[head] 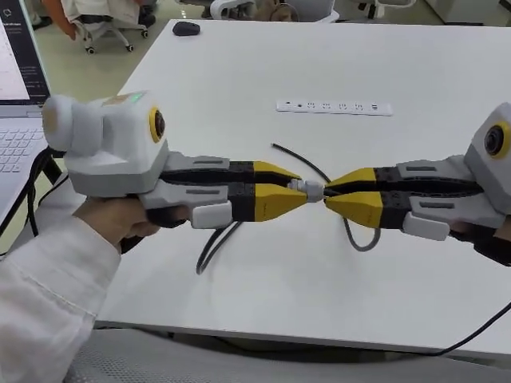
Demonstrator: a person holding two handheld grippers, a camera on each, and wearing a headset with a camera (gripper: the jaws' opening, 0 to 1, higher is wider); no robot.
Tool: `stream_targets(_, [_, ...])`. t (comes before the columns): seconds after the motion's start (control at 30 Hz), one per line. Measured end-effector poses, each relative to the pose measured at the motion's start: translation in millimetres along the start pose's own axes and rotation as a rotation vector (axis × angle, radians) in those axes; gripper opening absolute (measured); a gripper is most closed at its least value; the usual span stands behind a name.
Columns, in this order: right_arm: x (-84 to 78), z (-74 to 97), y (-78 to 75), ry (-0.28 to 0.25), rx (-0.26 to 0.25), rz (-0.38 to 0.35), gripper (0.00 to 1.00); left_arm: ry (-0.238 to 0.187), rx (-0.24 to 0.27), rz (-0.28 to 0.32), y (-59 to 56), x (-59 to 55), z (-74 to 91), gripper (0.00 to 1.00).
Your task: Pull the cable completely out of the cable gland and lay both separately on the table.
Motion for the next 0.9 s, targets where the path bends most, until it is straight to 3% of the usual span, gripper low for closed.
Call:
stream_targets(0.1, [-1.5,-0.7,2.2,0.011,0.003,0.038,0.05,-0.010,0.009,-0.022,-0.6,-0.9,-1.1,0.16])
stream_targets(0.2, [0.9,-0.2,1.9,-0.005,0.005,0.025,0.02,-0.043,0.023,-0.075,-0.8,1.2,-1.6,0.17])
stream_targets(0.27, [3.8,1.0,0.6,-0.026,-0.001,0.047,0.02,-0.072,0.045,-0.142,-0.4,4.6,-3.0,0.17])
stream_targets(0.43, [14.5,3.6,-0.5,-0.094,0.013,0.038,0.02,-0.063,0.043,-0.181,-2.5,0.8,-14.4,0.41])
stream_targets(0.57, [15.3,2.3,-0.2,-0.094,0.018,0.035,0.02,-0.081,0.024,-0.129,-0.7,1.0,-19.1,0.26])
stream_targets(0.67, [13.5,0.8,2.1,-0.085,0.022,0.033,0.02,-0.061,0.005,-0.116,-2.2,-1.0,-22.0,0.18])
stream_targets(0.83, [10.3,2.6,0.9,-0.067,0.019,0.027,0.02,-0.066,0.003,-0.086,-2.6,-2.4,-22.1,0.17])
stream_targets(0.9, [8.7,2.0,1.2,-0.054,0.019,0.031,0.02,-0.063,0.000,-0.026,-1.0,-3.3,-21.0,0.17])
Point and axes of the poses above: the centre of the closed fingertips' face, and the gripper's own axes: z roughly backward along the fingers, y roughly to its left, x roughly out of its top, the point moved 7 cm from there along z, roughly backward along the fingers
